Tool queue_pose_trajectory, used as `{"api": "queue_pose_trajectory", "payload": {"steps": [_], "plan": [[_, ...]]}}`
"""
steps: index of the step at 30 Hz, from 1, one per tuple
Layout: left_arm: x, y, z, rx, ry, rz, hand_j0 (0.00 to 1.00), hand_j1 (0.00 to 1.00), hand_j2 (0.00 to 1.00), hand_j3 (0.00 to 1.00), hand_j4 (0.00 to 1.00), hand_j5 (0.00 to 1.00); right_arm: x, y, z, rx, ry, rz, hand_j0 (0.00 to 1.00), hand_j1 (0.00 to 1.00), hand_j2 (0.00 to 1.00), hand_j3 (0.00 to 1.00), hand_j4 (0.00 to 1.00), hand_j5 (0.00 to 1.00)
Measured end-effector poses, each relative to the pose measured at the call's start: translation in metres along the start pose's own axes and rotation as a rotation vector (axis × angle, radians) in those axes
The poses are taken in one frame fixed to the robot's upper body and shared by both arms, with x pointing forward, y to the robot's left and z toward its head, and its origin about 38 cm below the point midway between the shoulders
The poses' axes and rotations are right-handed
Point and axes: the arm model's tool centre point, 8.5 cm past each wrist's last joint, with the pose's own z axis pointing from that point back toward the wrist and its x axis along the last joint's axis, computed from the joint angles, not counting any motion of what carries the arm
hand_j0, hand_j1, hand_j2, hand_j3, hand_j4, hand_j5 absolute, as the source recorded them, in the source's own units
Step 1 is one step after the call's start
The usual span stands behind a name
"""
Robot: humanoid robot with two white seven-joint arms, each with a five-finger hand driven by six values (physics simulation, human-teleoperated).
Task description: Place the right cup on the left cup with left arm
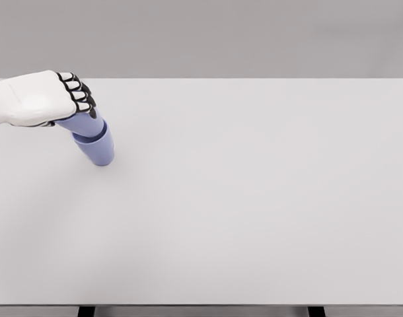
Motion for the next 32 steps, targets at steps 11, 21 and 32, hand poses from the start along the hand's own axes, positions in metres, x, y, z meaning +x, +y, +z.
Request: {"api": "queue_pose_trajectory", "payload": {"steps": [11,21,32], "plan": [[0.001,-0.004,0.0,-0.006,-0.001,0.009,0.97,0.97,0.97,0.97,0.97,0.97,0.0,0.0,0.0,0.0,0.0,0.0,1.0,1.0,1.0,1.0,1.0,1.0],[-0.007,0.003,0.007,0.02,0.024,0.011,1.0,1.0,1.0,1.0,1.0,1.0,0.0,0.0,0.0,0.0,0.0,0.0,1.0,1.0,1.0,1.0,1.0,1.0],[-0.012,0.014,0.026,0.142,0.01,0.125,1.0,1.0,1.0,1.0,1.0,1.0,0.0,0.0,0.0,0.0,0.0,0.0,1.0,1.0,1.0,1.0,1.0,1.0]]}}
